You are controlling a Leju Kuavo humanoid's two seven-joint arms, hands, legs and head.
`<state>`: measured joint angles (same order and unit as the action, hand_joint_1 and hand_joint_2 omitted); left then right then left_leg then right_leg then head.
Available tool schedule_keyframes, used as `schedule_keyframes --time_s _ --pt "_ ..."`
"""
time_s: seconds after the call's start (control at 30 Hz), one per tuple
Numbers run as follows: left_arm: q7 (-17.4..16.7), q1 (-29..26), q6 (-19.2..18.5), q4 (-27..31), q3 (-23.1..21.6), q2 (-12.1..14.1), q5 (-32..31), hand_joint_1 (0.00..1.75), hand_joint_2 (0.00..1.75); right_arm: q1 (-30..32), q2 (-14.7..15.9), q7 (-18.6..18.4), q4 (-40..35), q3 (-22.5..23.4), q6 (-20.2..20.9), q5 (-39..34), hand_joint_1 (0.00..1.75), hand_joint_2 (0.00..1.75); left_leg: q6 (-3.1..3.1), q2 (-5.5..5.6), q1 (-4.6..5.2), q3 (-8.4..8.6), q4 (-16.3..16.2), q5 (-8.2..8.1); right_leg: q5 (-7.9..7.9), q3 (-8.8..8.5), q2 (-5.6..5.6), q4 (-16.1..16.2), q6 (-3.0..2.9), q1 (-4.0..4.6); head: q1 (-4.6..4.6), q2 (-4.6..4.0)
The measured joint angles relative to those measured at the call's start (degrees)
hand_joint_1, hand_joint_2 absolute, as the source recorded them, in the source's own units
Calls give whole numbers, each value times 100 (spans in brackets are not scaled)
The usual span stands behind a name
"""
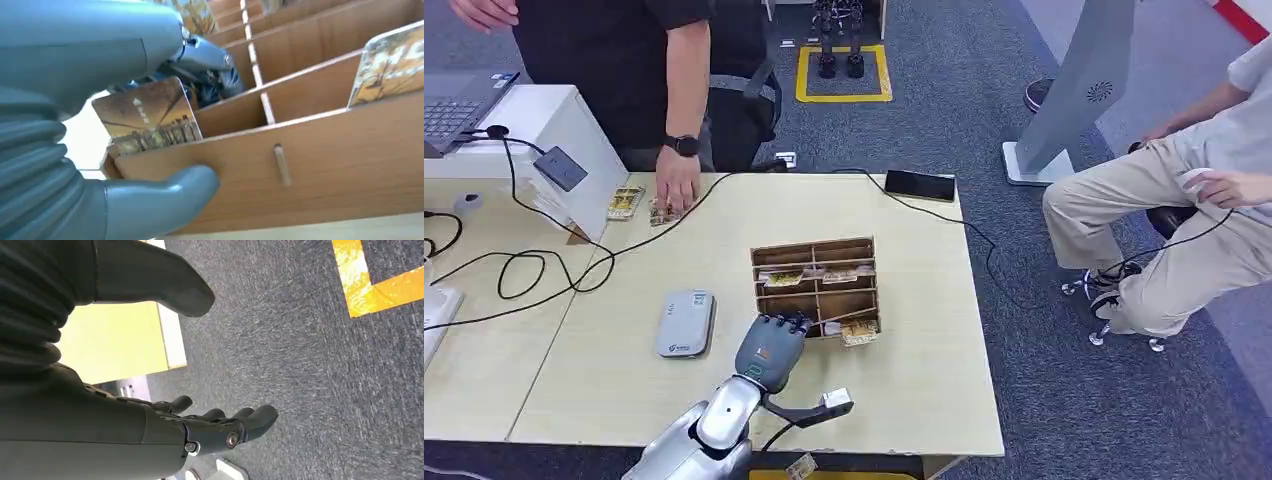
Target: Pass the card to the sensor for recognition and then transmit it.
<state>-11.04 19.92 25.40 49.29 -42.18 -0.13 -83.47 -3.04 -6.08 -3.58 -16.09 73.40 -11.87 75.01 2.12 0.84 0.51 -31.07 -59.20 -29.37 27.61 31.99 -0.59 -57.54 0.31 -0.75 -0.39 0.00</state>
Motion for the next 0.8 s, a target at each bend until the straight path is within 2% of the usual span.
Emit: schedule_keyframes --time_s 0.03,0.33,0.8 --pt "-32 -3 46 -9 0 0 -22 0 175 -2 0 2 0 0 -2 0 0 175 0 0 0 0 0 0 0 0 0 0 0 0 -2 0" --pt "-291 -112 553 -59 70 15 -70 0 175 0 0 44 2 2 -11 2 0 175 0 -1 1 -8 0 -1 1 9 -1 0 0 -1 -2 0" --pt "-260 -222 804 -83 234 11 -96 0 175 -1 0 61 13 4 -24 0 0 175 0 -1 1 -16 0 -1 1 18 -1 0 0 -1 -2 0"
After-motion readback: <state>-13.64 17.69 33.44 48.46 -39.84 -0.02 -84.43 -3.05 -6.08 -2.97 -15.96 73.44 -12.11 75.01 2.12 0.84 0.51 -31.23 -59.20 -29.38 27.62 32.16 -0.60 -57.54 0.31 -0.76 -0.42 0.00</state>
